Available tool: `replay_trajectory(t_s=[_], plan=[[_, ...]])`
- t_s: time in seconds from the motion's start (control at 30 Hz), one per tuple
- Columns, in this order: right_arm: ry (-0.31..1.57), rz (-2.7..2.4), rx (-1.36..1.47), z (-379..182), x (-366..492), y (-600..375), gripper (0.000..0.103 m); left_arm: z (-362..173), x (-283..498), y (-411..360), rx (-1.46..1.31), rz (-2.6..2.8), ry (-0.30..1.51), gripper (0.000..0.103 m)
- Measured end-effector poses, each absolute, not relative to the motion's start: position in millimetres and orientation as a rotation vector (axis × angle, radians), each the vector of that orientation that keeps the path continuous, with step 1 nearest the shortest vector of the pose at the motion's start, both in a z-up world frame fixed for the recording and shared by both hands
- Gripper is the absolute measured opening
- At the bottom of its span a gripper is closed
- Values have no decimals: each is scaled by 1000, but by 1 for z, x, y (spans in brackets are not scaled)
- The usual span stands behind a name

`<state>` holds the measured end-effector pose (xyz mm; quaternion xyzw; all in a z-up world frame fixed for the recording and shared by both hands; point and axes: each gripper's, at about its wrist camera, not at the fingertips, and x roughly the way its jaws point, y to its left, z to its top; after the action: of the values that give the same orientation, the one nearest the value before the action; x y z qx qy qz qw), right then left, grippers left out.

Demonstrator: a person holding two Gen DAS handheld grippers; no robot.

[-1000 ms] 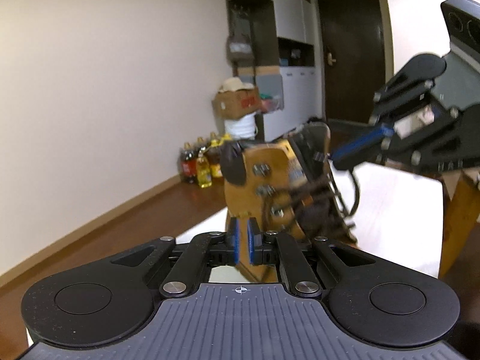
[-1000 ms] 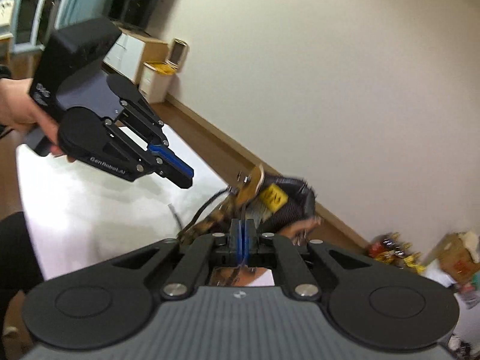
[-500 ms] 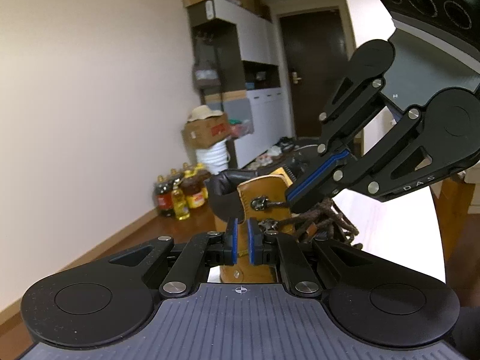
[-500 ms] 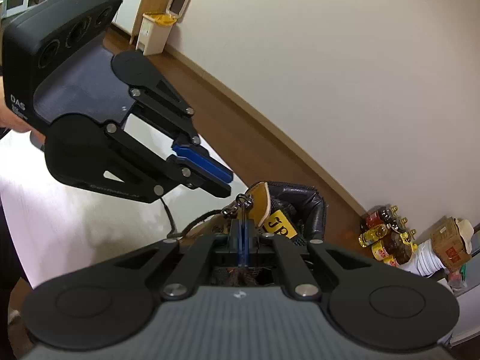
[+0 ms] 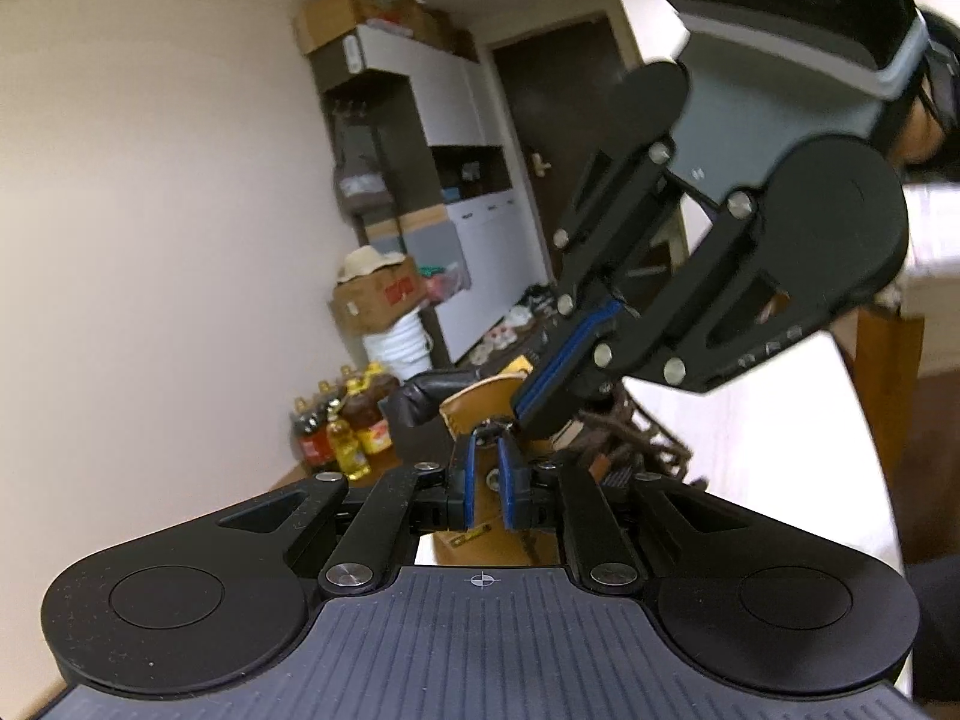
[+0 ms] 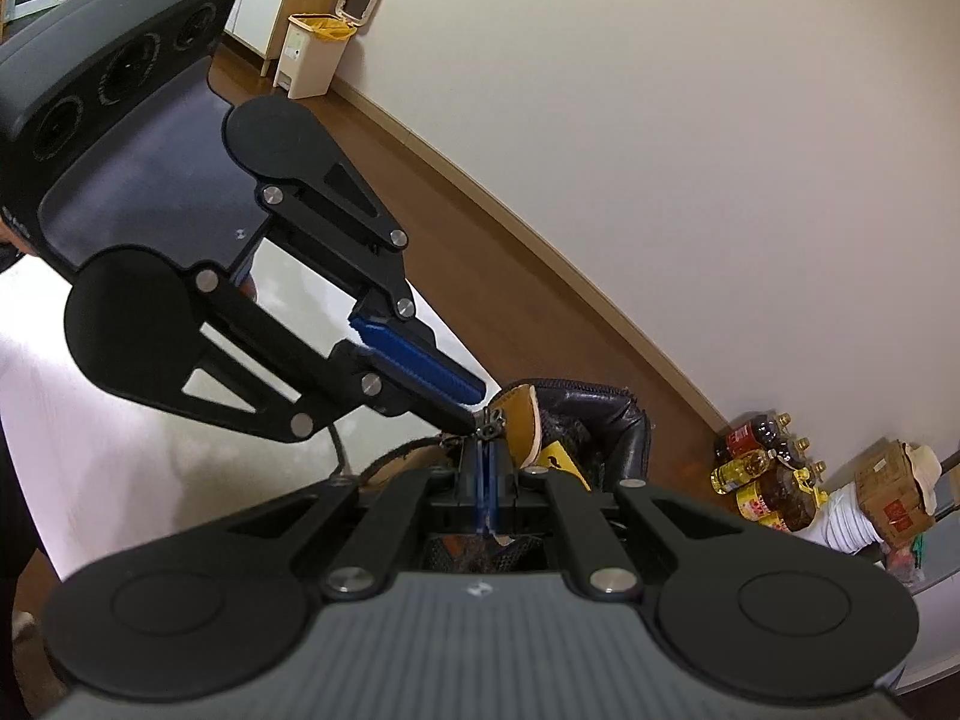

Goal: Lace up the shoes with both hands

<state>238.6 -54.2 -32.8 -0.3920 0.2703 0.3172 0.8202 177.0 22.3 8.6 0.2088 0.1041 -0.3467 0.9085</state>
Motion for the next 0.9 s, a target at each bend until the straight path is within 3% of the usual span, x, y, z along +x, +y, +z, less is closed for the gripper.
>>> replay_trajectory(t_s=[0.67,0.9], plan=[[508,722,-1081,-37,220,-43,3,-7,174,-29,979,-776,96,12],[470,717,-1083,-36,211,-45,3,-7,180,-33,946,-795,151,2]])
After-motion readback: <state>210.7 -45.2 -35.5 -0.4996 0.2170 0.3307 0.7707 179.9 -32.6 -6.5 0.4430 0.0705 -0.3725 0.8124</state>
